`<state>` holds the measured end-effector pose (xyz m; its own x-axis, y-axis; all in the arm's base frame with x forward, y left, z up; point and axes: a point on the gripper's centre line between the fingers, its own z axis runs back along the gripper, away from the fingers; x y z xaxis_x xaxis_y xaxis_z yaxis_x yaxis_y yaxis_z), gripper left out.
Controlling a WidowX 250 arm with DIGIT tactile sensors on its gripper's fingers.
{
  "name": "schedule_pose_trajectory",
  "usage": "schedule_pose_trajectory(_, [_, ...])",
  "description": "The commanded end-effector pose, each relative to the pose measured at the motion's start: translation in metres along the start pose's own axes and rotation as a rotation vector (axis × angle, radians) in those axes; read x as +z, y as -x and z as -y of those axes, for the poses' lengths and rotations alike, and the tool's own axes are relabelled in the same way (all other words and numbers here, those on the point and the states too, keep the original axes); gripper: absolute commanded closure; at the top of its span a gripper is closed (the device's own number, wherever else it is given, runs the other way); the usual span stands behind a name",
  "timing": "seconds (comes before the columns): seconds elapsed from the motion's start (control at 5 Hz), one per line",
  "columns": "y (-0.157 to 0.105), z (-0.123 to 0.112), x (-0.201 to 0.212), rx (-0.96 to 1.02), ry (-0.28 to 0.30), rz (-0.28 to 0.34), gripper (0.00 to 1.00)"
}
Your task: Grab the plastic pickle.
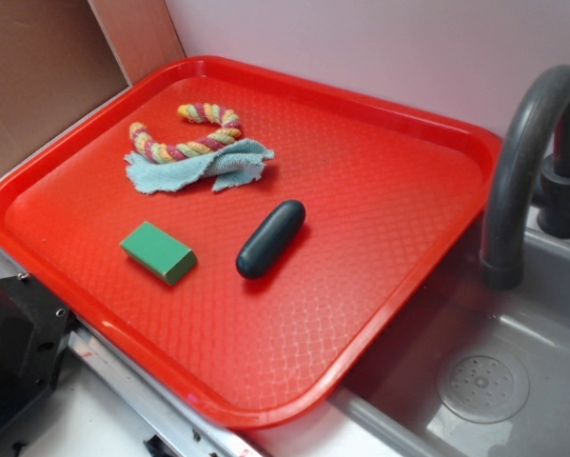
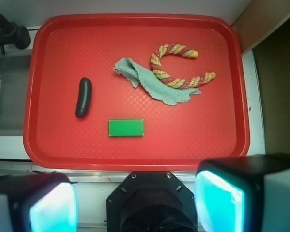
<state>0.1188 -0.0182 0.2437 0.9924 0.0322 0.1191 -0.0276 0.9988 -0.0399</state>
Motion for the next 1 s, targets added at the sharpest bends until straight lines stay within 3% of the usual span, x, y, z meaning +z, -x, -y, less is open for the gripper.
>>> schedule_pose_trajectory(0.0, [0.000, 0.000, 0.000, 0.000, 0.000, 0.000, 0.00])
schedule_pose_trajectory(0.2, [-0.009, 0.005, -0.019, 0.095, 0.065, -0.011, 0.00])
schedule_pose_trajectory(0.4, [-0.026, 0.021, -0.045, 0.106, 0.091, -0.027, 0.00])
schedule_pose_trajectory(0.6, [-0.042, 0.045, -0.065, 0.170, 0.099, 0.022, 0.00])
schedule_pose_trajectory(0.8, [-0.055, 0.072, -0.095, 0.187, 0.134, 0.027, 0.00])
